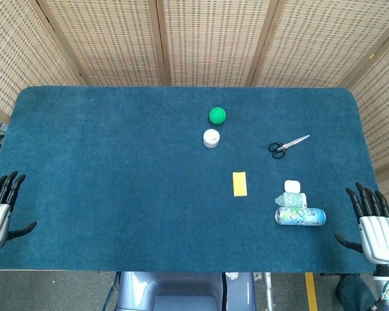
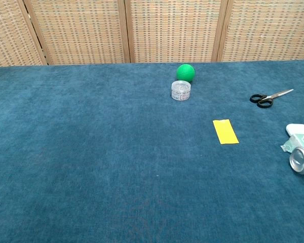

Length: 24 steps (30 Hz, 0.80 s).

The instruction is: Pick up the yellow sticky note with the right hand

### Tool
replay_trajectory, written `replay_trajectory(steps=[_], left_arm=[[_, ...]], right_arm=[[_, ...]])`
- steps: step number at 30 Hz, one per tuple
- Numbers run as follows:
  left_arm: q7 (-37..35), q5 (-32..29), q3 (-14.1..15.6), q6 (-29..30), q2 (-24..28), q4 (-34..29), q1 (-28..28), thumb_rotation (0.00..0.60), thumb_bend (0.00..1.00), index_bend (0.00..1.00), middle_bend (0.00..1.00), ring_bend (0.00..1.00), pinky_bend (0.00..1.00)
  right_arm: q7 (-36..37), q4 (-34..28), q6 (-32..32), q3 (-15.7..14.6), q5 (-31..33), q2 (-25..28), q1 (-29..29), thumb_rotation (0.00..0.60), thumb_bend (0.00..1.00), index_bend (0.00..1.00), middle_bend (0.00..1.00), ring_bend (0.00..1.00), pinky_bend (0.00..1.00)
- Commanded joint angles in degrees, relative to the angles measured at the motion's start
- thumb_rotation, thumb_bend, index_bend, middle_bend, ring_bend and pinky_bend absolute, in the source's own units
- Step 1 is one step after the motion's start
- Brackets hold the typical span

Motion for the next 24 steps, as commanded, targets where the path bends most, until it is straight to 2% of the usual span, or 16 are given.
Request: replay_trajectory(steps=[1, 11, 16, 19, 24], left_arm=[[0.0, 0.0, 0.0, 0.0, 0.0, 0.0, 0.0, 0.600, 0.00, 0.00, 0.00, 0.00, 0.00], [-0.1, 0.2, 0.0, -0.1, 0.0, 0.0, -0.1, 0.600, 0.00, 0.00, 0.00, 0.00, 0.00], [-0.7, -0.7, -0.3, -0.8, 0.1, 0.2, -0.3, 0.600, 0.00, 0.00, 0.00, 0.00, 0.00], [-0.6, -1.2, -0.4, -1.3, 0.0, 0.5, -0.6, 0.600, 0.00, 0.00, 0.00, 0.00, 0.00], [0.0, -2.1, -0.9, -2.0, -0.3, 0.7, -1.1, 0.600, 0.00, 0.00, 0.00, 0.00, 0.00]], right_arm=[[0.0, 0.0, -0.1, 0.0, 0.0, 0.0, 0.0, 0.600, 0.00, 0.00, 0.00, 0.00, 0.00], [0.0, 0.0, -0.7, 0.0, 0.1, -0.1, 0.3, 0.600, 0.00, 0.00, 0.00, 0.00, 0.00], [-0.2, -0.6, -4.2, 0.8, 0.3, -0.1, 2.9, 0.600, 0.00, 0.00, 0.00, 0.00, 0.00], [-0.2, -1.0, -9.4, 2.4, 0.6, 0.2, 7.0, 0.600, 0.00, 0.01, 0.00, 0.00, 0.00], [1.2, 1.1, -22.7, 6.4, 4.1, 0.1, 16.9, 0.600, 0.00, 0.08, 0.00, 0.00, 0.00]])
